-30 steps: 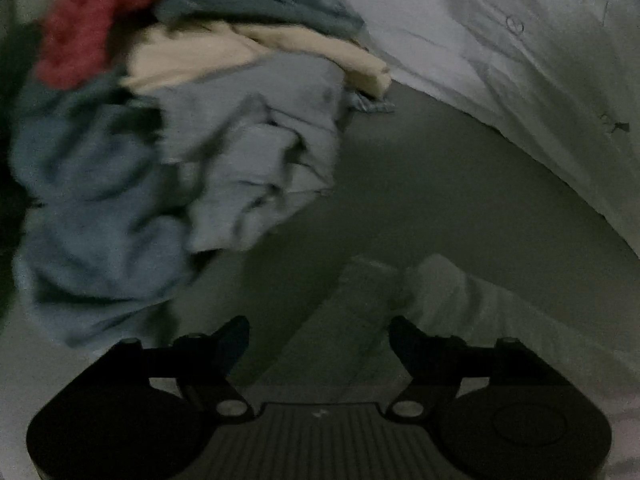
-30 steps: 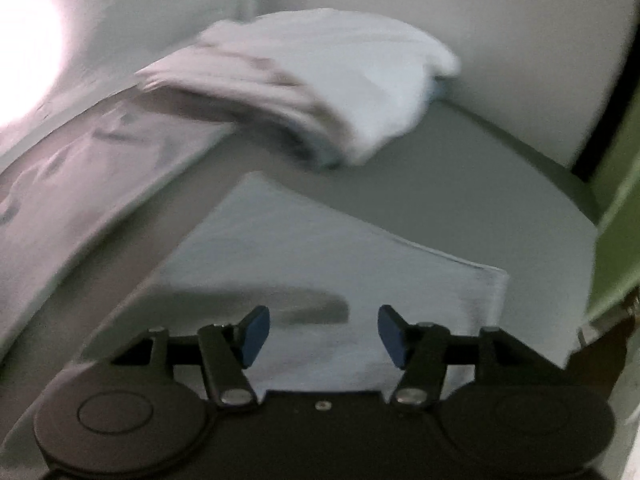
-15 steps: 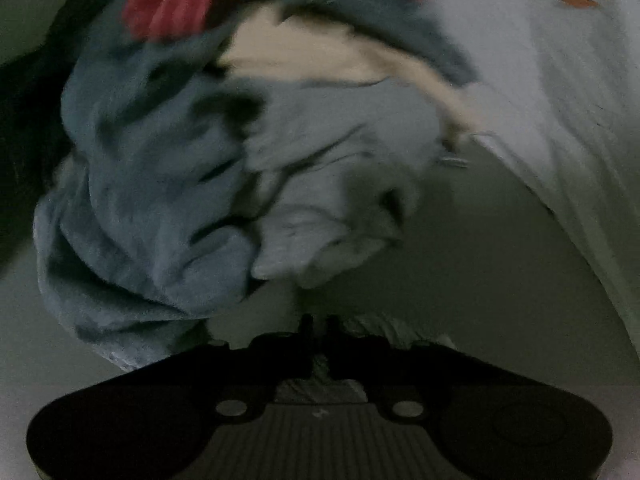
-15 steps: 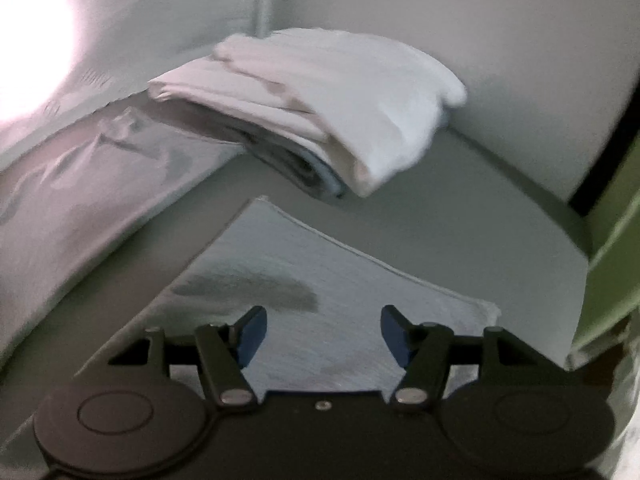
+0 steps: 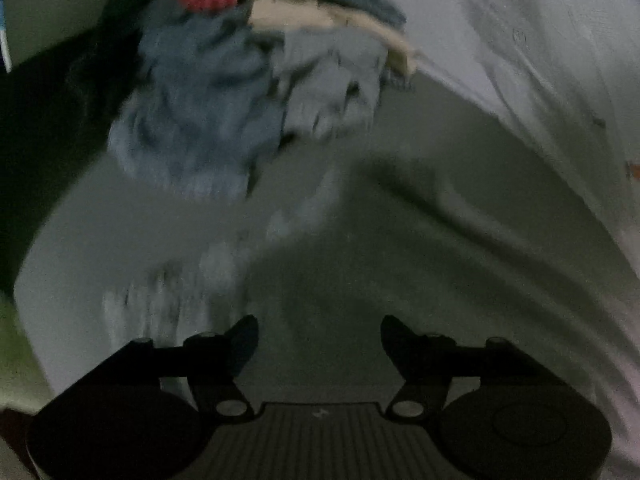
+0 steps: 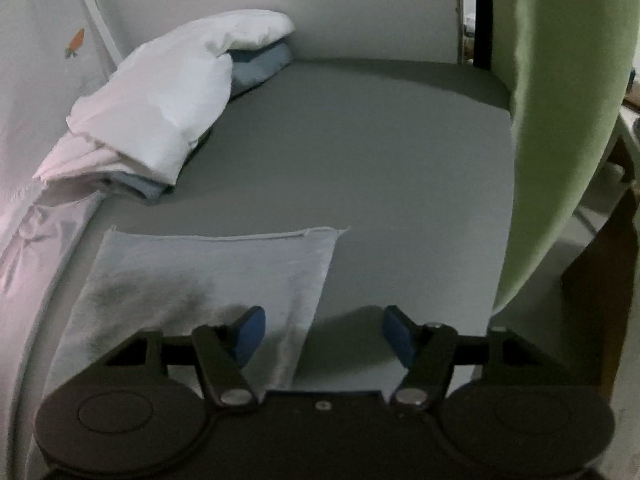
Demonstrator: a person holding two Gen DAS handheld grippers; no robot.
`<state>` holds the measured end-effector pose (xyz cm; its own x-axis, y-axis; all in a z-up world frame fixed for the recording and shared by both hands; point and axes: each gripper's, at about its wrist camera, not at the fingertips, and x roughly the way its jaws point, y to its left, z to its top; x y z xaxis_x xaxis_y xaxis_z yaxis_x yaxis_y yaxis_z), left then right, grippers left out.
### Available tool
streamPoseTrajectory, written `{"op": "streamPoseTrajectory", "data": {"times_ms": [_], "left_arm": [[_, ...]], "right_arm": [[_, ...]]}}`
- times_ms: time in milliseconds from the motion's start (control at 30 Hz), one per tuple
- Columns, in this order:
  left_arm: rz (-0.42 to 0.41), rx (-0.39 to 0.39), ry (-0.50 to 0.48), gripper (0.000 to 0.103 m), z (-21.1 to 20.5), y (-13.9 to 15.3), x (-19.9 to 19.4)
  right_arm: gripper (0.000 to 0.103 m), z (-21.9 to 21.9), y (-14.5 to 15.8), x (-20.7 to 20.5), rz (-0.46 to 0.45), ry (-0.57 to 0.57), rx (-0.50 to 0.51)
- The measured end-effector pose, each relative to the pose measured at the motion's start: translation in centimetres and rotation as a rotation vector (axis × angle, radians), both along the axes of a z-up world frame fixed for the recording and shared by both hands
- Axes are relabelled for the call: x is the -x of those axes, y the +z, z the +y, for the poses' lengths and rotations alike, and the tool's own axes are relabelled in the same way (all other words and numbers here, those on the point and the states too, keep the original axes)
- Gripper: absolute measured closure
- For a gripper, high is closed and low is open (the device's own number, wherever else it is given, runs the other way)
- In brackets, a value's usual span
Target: Fold clothes
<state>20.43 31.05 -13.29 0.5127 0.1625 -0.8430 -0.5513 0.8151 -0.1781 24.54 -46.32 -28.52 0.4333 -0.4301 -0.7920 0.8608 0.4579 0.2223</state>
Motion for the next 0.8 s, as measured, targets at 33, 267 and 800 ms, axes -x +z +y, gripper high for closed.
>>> {"op": "streamPoseTrajectory", "data": {"times_ms": [33, 267, 800], "left_arm": [[0.011, 0.013, 0.004, 0.032, -0.3, -0.4, 0.8], [0.064, -0.009, -0.029, 0.029, -2.1, -1.4, 4.2], [0.04, -0.017, 0.034, 0.031, -0.2, -1.6, 6.4]], "right_arm": [[0.038, -0.2, 0.0, -0.1, -0.004, 0.013, -0.001], [0.05, -1.0, 0.1, -0.6, -0.048, 0.065, -0.002], [0.086, 0.5, 0.2, -2.7, 0.117, 0.167, 0.144]]}}
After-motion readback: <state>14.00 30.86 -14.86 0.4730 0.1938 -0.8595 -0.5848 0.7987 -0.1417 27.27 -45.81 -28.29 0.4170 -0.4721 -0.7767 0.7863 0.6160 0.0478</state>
